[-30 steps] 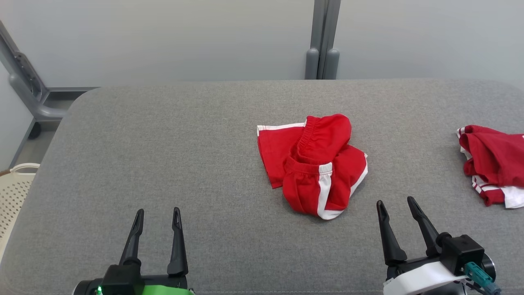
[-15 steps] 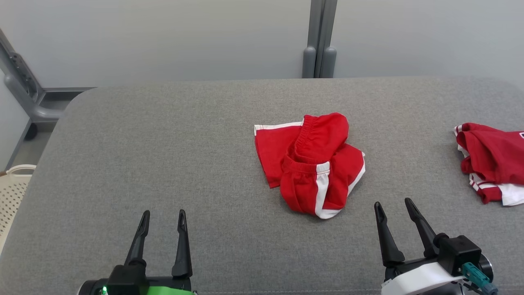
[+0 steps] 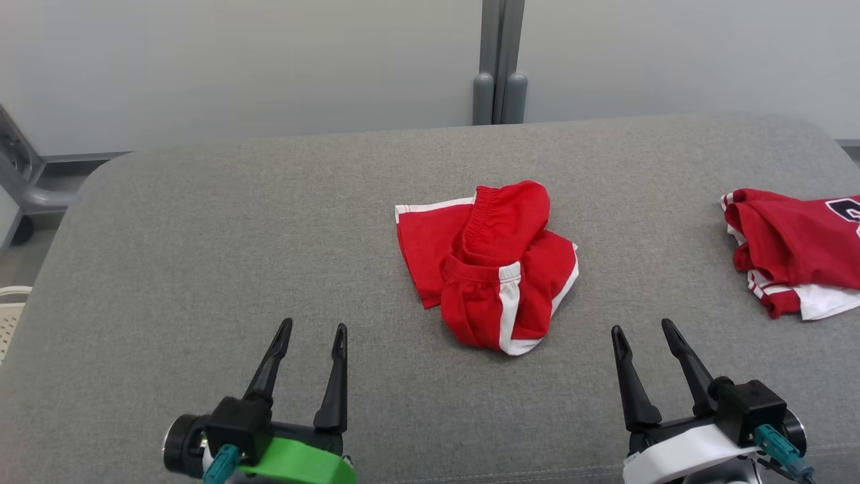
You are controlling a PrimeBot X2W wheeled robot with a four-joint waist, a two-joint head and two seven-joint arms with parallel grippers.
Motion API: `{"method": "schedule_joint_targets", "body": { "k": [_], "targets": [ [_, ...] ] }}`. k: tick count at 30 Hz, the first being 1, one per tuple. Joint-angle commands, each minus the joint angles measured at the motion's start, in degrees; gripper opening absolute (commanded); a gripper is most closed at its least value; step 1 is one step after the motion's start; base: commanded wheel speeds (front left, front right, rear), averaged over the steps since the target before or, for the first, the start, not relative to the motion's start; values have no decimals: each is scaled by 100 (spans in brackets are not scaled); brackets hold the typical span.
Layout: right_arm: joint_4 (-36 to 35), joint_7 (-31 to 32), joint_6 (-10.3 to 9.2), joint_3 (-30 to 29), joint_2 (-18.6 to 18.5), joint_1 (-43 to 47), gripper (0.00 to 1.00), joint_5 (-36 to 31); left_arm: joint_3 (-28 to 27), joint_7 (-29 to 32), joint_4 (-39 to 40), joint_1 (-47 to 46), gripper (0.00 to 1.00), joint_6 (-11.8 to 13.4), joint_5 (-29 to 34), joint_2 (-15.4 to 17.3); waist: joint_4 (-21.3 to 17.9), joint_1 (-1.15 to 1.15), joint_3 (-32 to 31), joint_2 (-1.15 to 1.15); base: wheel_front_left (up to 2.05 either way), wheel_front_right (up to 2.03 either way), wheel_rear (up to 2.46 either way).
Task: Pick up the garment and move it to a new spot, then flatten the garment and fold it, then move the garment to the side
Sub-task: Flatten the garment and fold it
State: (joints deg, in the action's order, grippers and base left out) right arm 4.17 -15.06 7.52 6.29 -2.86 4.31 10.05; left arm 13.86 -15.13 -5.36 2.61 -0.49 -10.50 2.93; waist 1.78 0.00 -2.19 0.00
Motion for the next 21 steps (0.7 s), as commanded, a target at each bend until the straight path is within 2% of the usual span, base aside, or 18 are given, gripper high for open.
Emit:
{"method": "schedule_joint_targets", "body": {
  "k": [1, 4, 8, 13, 21],
  "targets": [
    [14, -19, -7, 2, -10, -70, 100, -43, 83, -1, -126, -254, 100, -189, -102, 0, -141, 0, 113, 0, 0, 0, 0],
    [24, -19, -7, 24, -10, -149, 100, -97, 351, -1, -518, -699, 100, -482, -345, 0, -327, 0, 227, 0, 0, 0, 0],
    [-4, -19, -7, 48, -16, -287, 100, -128, 852, 94, -945, -1386, 100, -656, -494, 15, -655, 0, 465, 0, 0, 0, 0],
    [-31, -19, -7, 74, -79, -482, 100, -105, 1614, 525, -1326, -2234, 100, -700, -809, 251, -1038, 0, 825, 0, 0, 0, 0],
    [-87, -19, -7, 59, -92, -672, 100, -75, 2795, 1321, -1891, -3466, 100, -700, -1110, 820, -1378, 0, 1203, 0, 0, 0, 0]
  ]
}}
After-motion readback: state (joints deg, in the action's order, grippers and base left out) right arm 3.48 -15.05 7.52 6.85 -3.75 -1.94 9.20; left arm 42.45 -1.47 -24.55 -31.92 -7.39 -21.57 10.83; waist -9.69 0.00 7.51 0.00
